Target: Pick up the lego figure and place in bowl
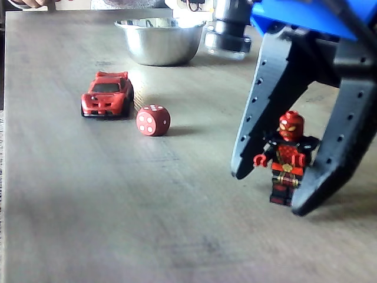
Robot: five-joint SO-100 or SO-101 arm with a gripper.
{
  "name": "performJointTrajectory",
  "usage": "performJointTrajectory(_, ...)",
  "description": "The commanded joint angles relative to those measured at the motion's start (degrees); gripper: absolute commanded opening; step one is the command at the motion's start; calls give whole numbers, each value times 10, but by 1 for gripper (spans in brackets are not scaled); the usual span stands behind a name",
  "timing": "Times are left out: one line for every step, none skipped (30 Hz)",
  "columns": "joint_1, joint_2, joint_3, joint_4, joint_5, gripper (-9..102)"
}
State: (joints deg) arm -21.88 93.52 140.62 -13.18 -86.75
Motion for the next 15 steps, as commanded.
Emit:
performJointTrajectory(1,5,0,-3,4,19)
performJointTrajectory(1,5,0,-3,4,19)
performJointTrajectory(1,5,0,-3,4,19)
performJointTrajectory(2,5,0,-3,4,18)
performJointTrajectory(2,5,0,-3,4,18)
performJointTrajectory(2,5,0,-3,4,18)
performJointTrajectory(2,5,0,-3,4,18)
performJointTrajectory(2,5,0,-3,4,18)
performJointTrajectory(2,5,0,-3,4,18)
performJointTrajectory(2,5,0,-3,4,18)
performJointTrajectory(2,5,0,-3,4,18)
performJointTrajectory(2,5,0,-3,4,18)
performJointTrajectory(2,5,0,-3,4,18)
performJointTrajectory(2,5,0,-3,4,18)
performJointTrajectory(2,5,0,-3,4,18)
